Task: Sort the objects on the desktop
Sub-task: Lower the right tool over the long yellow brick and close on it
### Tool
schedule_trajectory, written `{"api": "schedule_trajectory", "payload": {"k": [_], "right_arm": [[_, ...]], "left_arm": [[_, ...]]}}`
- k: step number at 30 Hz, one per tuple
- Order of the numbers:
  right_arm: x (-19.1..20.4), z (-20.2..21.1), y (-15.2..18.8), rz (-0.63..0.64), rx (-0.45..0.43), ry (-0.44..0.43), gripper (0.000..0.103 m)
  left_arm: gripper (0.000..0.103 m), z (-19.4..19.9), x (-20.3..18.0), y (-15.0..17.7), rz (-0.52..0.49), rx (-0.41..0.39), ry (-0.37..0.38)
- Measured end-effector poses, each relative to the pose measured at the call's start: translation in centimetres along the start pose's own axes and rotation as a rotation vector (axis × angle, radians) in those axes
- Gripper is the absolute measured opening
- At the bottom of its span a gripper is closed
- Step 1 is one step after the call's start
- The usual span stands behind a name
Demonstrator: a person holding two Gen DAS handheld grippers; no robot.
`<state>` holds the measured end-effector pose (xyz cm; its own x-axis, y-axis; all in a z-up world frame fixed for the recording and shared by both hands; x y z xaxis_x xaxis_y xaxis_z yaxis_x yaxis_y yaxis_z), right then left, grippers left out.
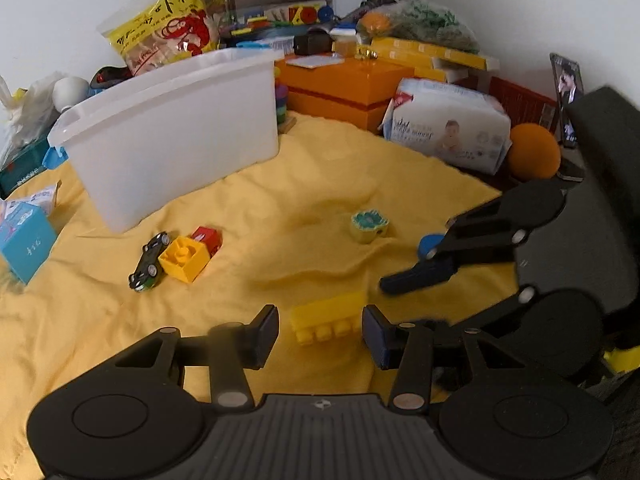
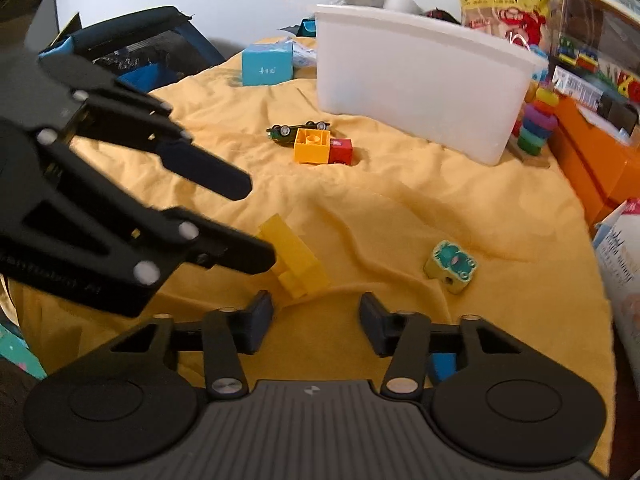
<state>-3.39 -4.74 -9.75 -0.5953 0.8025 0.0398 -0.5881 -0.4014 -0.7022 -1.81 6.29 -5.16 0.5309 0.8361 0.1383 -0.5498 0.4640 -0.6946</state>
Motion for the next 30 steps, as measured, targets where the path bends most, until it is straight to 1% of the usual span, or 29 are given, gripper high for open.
{"api": "schedule_trajectory", "payload": {"k": [2,4,5,6,9,11,13,15,17,19,21,24,30], "right_arm": [[0.0,0.1,0.0,0.021,0.001,0.012,0.037],[0.0,0.2,0.0,0.034,0.001,0.016,0.035],[-0.1,0.3,-0.1,0.036,-0.002,0.017,0.035],[-0.2,0.4,-0.1,0.035,-0.001,0.014,0.036],[-0.4,0.7,-0.1,0.026,0.006,0.006,0.036],[-0.7,1.3,0.2,0.009,-0.006,0.013,0.037],[-1.3,1.8,0.4,-0.025,-0.014,0.016,0.037],[-2.0,2.0,0.5,-0.068,-0.019,0.020,0.037],[-2.4,2.3,0.5,-0.092,-0.026,0.023,0.037],[-2.6,2.5,0.5,-0.097,-0.036,0.029,0.037],[-2.6,2.7,0.5,-0.098,-0.039,0.033,0.038],[-2.7,2.8,0.6,-0.098,-0.037,0.036,0.039],[-3.3,3.0,0.7,-0.107,-0.041,0.047,0.040]], "left_arm": [[0.050,0.3,0.2,0.3,-0.009,-0.009,0.010],[0.050,1.1,0.1,0.5,-0.038,-0.032,0.041],[0.050,1.5,0.0,0.6,-0.062,-0.038,0.068],[0.050,1.8,-0.1,0.7,-0.085,-0.041,0.077],[0.050,2.3,-0.5,1.1,-0.161,-0.042,0.082],[0.050,1.9,-1.0,1.2,-0.213,-0.037,0.097],[0.050,1.2,-1.5,1.0,-0.264,-0.039,0.128],[0.049,-0.1,-1.9,0.7,-0.299,-0.001,0.154],[0.049,-1.7,-2.1,0.2,-0.326,0.030,0.161],[0.045,-3.5,-1.7,-0.2,-0.321,0.077,0.163],[0.045,-4.4,-1.0,-0.7,-0.285,0.089,0.177],[0.045,-4.9,-0.1,-1.5,-0.243,0.081,0.174],[0.045,-3.8,0.8,-1.9,-0.178,0.060,0.171]]}}
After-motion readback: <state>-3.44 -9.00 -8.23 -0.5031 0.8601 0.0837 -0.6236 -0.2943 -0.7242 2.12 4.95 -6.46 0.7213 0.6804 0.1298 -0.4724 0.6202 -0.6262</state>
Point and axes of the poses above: each gripper's, at about its wrist camera, not at the fingertips, and z roughly against the way its jaws point, x to its left, y to its underside, the point moved 1 cm from there along -z, roughly the way its jaws point, and after that the axes turned 7 degrees about -y, right-handed, at the moved point
